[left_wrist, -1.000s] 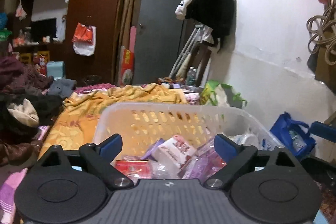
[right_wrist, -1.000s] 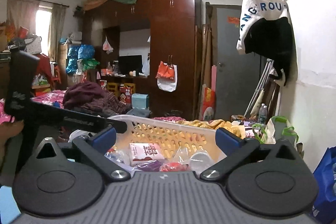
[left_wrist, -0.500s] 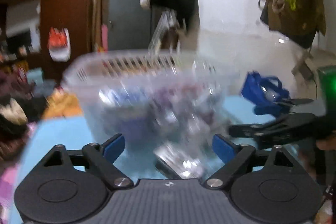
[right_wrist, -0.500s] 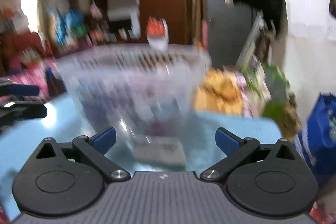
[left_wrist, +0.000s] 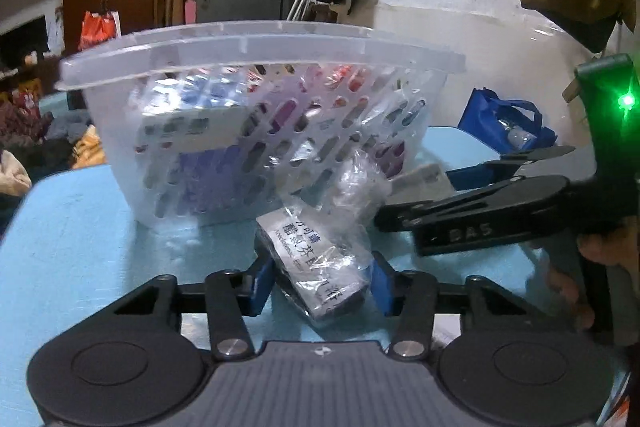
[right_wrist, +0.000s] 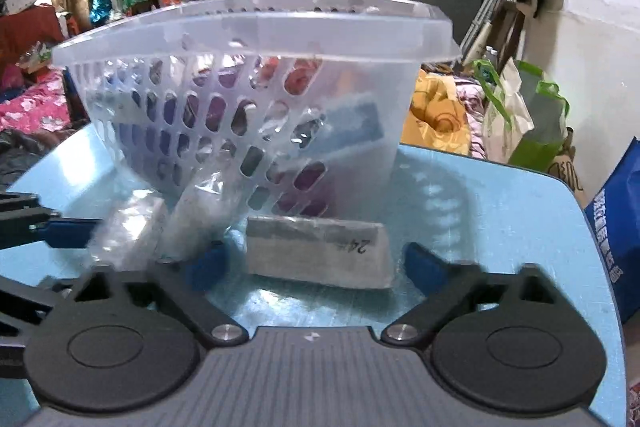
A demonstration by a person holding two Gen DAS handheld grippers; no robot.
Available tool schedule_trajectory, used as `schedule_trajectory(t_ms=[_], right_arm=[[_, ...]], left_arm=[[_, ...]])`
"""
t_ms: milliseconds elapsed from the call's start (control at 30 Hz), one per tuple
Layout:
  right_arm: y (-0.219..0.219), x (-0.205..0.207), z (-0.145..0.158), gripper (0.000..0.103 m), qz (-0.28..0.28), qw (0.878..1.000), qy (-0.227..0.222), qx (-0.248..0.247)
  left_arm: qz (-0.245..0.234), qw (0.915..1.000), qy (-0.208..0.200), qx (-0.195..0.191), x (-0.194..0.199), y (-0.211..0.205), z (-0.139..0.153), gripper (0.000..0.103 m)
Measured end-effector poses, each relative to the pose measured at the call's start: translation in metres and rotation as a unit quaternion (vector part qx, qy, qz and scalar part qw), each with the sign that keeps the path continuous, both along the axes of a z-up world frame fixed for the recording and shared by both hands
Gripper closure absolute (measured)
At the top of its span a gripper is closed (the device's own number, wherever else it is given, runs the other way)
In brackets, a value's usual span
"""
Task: Organize objects
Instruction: 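Grasp a plastic-wrapped white package with the left tool while the right reaches a white box, then drop the wrapped package into the basket with the left tool while the right drops the white box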
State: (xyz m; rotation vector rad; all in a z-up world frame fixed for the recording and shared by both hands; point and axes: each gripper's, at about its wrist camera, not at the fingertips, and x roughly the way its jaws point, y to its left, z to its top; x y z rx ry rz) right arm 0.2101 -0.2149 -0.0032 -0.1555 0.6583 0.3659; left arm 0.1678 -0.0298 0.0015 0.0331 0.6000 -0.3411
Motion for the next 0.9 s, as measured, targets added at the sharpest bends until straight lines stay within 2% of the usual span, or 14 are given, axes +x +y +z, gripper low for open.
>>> schedule_trajectory(t_ms=[133,300,500,900], right_arm=[[-0.006,-0.012,0.004,0.022,-0.010,0.999,-0.028,0.012],[-0.015,-0.033,0.011,0.022,-0.016,0.997,-0.068,0.044],[-0.029,-0.065,0.020,0.022,-0.011,0.985,-0.140,0.098],[-0.027,-0.073,0.023,0.022,-0.008,0.980,-0.169,0.103]], left_arm=[[0.002,0.9996,-0.023,-0.014,-0.008,0.021,0.003,0.052],[0.009,0.9971,-0.038,-0.066,-0.011,0.049,0.008,0.052],[-0.001,0.9939,-0.063,-0.090,-0.016,0.053,0.009,0.053],[0.002,0.9886,-0.107,-0.106,-0.026,0.055,0.012,0.053]])
